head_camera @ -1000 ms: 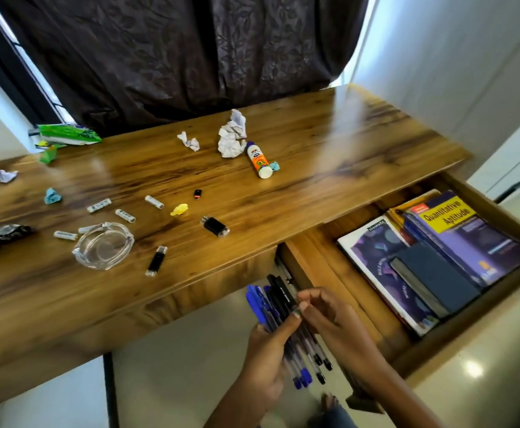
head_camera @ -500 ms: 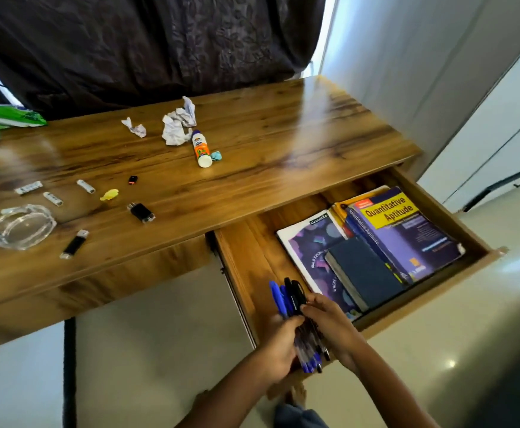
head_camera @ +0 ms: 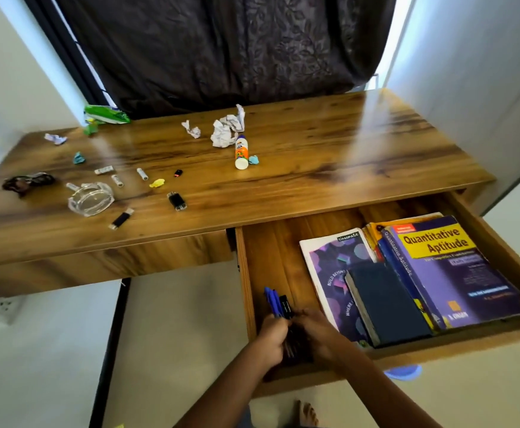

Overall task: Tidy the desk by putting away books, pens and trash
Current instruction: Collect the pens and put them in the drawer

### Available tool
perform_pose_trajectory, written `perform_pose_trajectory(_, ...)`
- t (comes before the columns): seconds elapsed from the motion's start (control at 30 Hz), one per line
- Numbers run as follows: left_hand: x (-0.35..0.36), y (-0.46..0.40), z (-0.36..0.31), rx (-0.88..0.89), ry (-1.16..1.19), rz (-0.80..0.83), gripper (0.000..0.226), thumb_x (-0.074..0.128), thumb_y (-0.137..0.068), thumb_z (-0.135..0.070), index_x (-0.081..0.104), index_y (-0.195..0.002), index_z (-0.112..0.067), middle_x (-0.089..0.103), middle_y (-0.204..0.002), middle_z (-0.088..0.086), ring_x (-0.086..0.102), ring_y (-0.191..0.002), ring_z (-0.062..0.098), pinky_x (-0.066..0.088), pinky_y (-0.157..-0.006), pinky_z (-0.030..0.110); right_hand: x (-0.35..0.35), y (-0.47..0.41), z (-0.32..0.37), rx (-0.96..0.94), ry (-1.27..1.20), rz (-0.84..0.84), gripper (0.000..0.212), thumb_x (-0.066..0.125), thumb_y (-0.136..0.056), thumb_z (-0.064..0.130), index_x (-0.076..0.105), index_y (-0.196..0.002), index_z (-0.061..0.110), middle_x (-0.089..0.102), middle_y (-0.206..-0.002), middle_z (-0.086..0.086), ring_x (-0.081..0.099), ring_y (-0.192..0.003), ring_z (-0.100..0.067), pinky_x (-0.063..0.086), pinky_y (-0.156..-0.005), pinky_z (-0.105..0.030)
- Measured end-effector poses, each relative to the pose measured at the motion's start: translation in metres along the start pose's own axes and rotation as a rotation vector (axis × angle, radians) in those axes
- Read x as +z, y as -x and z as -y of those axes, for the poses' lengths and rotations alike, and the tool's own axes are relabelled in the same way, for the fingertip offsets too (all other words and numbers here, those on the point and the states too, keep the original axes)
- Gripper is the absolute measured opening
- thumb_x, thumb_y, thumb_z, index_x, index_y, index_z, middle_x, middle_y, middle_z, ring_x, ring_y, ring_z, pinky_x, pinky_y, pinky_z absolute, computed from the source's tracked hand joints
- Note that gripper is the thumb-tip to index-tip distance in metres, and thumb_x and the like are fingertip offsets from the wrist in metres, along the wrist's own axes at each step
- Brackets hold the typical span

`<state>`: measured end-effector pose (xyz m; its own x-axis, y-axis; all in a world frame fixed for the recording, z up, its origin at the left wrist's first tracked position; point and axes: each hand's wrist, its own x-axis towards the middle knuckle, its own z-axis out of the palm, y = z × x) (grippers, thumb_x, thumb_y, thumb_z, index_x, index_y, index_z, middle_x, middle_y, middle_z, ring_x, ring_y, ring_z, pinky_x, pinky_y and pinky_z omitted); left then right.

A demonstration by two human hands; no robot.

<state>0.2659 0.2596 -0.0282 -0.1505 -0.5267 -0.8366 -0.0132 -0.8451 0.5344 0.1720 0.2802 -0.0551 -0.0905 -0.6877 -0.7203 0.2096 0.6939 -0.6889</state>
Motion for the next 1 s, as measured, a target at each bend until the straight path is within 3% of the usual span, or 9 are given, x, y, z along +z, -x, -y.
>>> perform_pose_trajectory(0.13,-0.003,-0.005,0.007,0.045,-0.054,-0.071,0.037,0.039,-0.097,-0.004,0.052,-0.13,-0.013,0.063,-0.103,0.014,0.06,-0.084,0.025,0.049,-0.062,0.031,-0.002,-0.006,-0.008,-0.06,0.091,-0.051,0.019,0.05,-0.091,-0.001,0.067,-0.089,0.008,0.065,-0.088,-0.013,0.063,-0.076,-0.019,0.052,-0.064,-0.024)
perform_pose_trajectory(0.23,-0.002,-0.004,0.018,0.064,-0.08,-0.117,0.037,0.042,-0.098,-0.013,0.05,-0.134,-0.019,0.061,-0.111,0.012,0.059,-0.093,0.025,0.051,-0.072,0.035,-0.006,-0.011,-0.013,-0.132,0.234,-0.13,0.023,0.051,-0.092,0.005,0.06,-0.079,0.022,0.06,-0.082,0.002,0.054,-0.072,-0.003,0.04,-0.055,-0.013)
perform_pose_trajectory(0.33,0.001,0.0,0.031,0.087,-0.121,-0.182,0.036,0.044,-0.098,-0.019,0.047,-0.134,-0.017,0.058,-0.107,0.005,0.054,-0.095,0.021,0.045,-0.085,0.035,-0.01,-0.016,-0.023,-0.151,0.36,-0.157,0.01,0.055,-0.091,0.015,0.058,-0.099,0.019,0.054,-0.088,0.009,0.05,-0.078,-0.001,0.037,-0.06,-0.014)
perform_pose_trajectory(0.47,0.003,0.003,0.033,0.101,-0.132,-0.215,0.03,0.044,-0.099,-0.022,0.048,-0.128,-0.016,0.052,-0.09,-0.003,0.05,-0.082,0.013,0.04,-0.076,0.028,-0.01,-0.021,-0.025,-0.166,0.548,-0.191,0.022,0.059,-0.089,0.019,0.057,-0.111,0.015,0.061,-0.106,-0.002,0.059,-0.092,-0.012,0.049,-0.078,-0.026)
perform_pose_trajectory(0.57,0.005,0.006,0.033,0.135,-0.203,-0.216,0.025,0.041,-0.1,-0.024,0.051,-0.122,-0.017,0.054,-0.089,-0.003,0.05,-0.079,0.011,0.039,-0.063,0.022,-0.01,-0.021,-0.025,-0.179,0.614,-0.179,0.028,0.059,-0.088,0.019,0.054,-0.116,0.015,0.055,-0.116,-0.007,0.056,-0.095,-0.015,0.044,-0.072,-0.021)
perform_pose_trajectory(0.7,0.006,0.008,0.033,0.217,-0.357,-0.211,0.032,0.038,-0.101,-0.023,0.046,-0.131,-0.018,0.058,-0.114,0.004,0.056,-0.102,0.019,0.043,-0.081,0.024,-0.01,-0.021,-0.026,-0.184,0.625,-0.115,0.034,0.057,-0.09,0.018,0.045,-0.121,0.012,0.051,-0.118,-0.009,0.054,-0.095,-0.015,0.042,-0.072,-0.021)
perform_pose_trajectory(0.8,0.006,0.006,0.034,0.27,-0.444,-0.179,0.036,0.038,-0.101,-0.022,0.042,-0.137,-0.018,0.055,-0.124,0.006,0.053,-0.111,0.018,0.044,-0.095,0.028,-0.01,-0.021,-0.026,-0.171,0.611,-0.086,0.032,0.051,-0.093,0.017,0.039,-0.122,0.01,0.055,-0.098,-0.002,0.055,-0.082,-0.009,0.04,-0.06,-0.017)
perform_pose_trajectory(0.9,0.004,0.002,0.037,0.263,-0.572,-0.189,0.042,0.039,-0.1,-0.016,0.035,-0.142,-0.016,0.054,-0.127,0.008,0.056,-0.104,0.015,0.047,-0.081,0.02,-0.01,-0.021,-0.028,-0.146,0.601,-0.072,0.03,0.047,-0.095,0.017,0.038,-0.122,0.009,0.053,-0.089,0.0,0.054,-0.078,-0.009,0.042,-0.06,-0.019)
perform_pose_trajectory(1.0,0.005,0.003,0.036,0.308,-0.744,-0.211,0.062,0.038,-0.099,-0.011,0.006,-0.152,-0.016,0.026,-0.153,0.011,0.053,-0.114,0.012,0.045,-0.073,0.011,-0.009,-0.02,-0.027,-0.167,0.613,-0.115,0.032,0.05,-0.094,0.017,0.039,-0.122,0.01,0.052,-0.112,-0.009,0.055,-0.093,-0.016,0.046,-0.075,-0.026)
